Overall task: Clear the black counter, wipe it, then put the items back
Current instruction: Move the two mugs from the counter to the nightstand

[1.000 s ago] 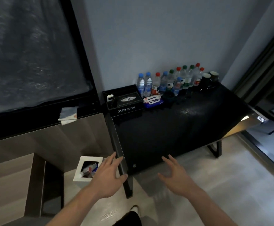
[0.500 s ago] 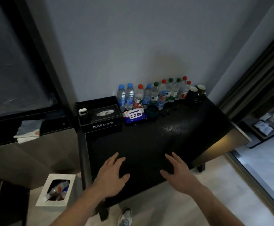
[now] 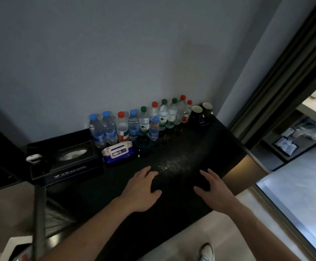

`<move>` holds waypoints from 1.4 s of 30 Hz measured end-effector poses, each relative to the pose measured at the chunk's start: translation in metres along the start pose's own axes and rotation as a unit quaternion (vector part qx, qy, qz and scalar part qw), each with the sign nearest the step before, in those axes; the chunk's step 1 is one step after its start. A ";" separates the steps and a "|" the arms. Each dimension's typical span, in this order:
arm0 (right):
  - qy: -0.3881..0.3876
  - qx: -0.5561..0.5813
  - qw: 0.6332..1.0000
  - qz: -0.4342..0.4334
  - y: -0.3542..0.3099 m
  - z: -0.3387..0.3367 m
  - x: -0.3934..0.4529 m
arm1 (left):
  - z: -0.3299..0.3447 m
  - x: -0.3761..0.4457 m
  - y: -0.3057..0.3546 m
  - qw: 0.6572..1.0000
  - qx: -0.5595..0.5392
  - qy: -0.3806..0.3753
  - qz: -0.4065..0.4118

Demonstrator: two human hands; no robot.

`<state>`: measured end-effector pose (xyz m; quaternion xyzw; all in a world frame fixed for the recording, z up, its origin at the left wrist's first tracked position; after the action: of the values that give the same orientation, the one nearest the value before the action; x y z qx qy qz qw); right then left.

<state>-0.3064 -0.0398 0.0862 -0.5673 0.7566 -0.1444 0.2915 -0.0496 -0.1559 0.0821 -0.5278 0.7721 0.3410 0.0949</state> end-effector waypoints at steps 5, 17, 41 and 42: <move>-0.019 -0.016 0.999 -0.022 0.076 -0.058 0.054 | 0.020 0.065 0.069 0.999 -0.018 0.003 -0.036; -0.092 -0.038 0.993 -0.060 0.201 -0.183 0.174 | 0.040 0.157 0.220 0.992 -0.056 0.032 -0.110; -0.080 0.064 0.995 -0.011 0.287 -0.256 0.407 | 0.009 0.432 0.339 0.917 -0.312 -0.011 -0.249; -0.076 0.078 0.994 -0.013 0.291 -0.254 0.424 | 0.011 0.446 0.341 0.905 -0.333 -0.009 -0.264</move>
<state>-0.7646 -0.3760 0.0094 -0.5618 0.7111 -0.1631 0.3899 -0.5417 -0.4122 -0.0062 -0.7102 0.4451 0.5454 0.0070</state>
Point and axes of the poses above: each hand's wrist, its own x-axis towards the middle knuckle, its own z-axis out of the palm, y = z × x, the point moved 4 cm from there along x, towards the middle knuckle, and after that the axes turned 14 degrees about -z, right-handed, at the moved point
